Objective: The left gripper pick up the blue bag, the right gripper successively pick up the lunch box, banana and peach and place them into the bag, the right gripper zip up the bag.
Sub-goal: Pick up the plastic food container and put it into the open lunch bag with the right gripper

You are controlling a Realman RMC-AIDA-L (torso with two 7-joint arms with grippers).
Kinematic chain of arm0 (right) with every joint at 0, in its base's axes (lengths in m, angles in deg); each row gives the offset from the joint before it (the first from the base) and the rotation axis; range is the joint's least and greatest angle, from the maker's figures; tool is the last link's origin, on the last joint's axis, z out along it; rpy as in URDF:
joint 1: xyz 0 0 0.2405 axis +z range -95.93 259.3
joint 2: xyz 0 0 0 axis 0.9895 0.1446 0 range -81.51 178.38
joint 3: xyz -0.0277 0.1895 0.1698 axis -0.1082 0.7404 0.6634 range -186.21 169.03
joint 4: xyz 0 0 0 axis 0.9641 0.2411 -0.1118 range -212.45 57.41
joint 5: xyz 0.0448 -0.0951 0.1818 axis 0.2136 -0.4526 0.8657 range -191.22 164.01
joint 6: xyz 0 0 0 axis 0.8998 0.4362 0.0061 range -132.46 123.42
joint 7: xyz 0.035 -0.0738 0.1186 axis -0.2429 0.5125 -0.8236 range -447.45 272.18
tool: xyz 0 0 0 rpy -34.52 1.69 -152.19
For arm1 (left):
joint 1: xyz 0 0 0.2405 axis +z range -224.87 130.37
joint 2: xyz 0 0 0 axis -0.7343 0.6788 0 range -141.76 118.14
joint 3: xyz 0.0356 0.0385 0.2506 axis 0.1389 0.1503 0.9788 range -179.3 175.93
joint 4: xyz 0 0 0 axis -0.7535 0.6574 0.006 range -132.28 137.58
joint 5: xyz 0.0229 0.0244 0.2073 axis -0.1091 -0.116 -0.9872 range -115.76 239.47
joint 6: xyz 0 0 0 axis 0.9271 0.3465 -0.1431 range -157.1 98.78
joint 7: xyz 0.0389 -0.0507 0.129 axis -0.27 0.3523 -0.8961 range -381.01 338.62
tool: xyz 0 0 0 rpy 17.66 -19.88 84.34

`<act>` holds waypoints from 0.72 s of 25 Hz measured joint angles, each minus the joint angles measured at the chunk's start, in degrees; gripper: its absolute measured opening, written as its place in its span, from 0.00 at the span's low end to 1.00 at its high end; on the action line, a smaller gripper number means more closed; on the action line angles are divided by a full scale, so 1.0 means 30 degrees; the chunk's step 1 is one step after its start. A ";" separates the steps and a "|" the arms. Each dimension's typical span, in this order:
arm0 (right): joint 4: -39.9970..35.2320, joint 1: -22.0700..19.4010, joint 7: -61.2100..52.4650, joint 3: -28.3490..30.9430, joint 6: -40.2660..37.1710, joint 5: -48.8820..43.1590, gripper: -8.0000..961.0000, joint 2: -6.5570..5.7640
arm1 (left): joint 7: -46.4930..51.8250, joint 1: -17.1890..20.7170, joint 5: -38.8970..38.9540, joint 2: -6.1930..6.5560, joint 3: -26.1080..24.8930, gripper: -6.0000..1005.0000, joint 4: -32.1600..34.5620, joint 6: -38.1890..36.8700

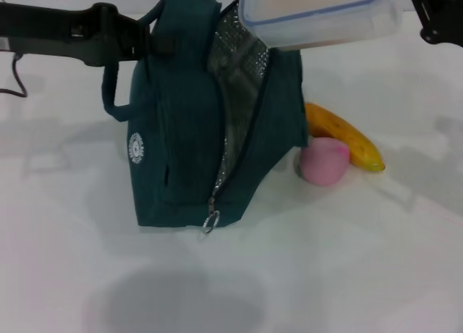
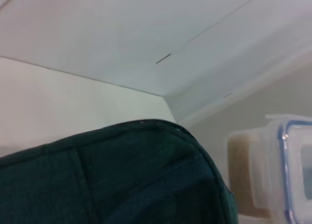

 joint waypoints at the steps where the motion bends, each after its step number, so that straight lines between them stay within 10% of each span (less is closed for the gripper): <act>1: -0.0007 0.0076 0.0005 -0.0015 0.0087 0.0001 0.10 0.0027 | 0.0000 -0.0010 0.0100 -0.0037 0.0020 0.04 -0.0050 -0.0001; 18: 0.0088 0.0582 0.0382 -0.0520 0.0683 -0.0143 0.10 0.0147 | 0.0004 0.0000 0.0863 -0.0328 0.0551 0.04 -0.0158 -0.0033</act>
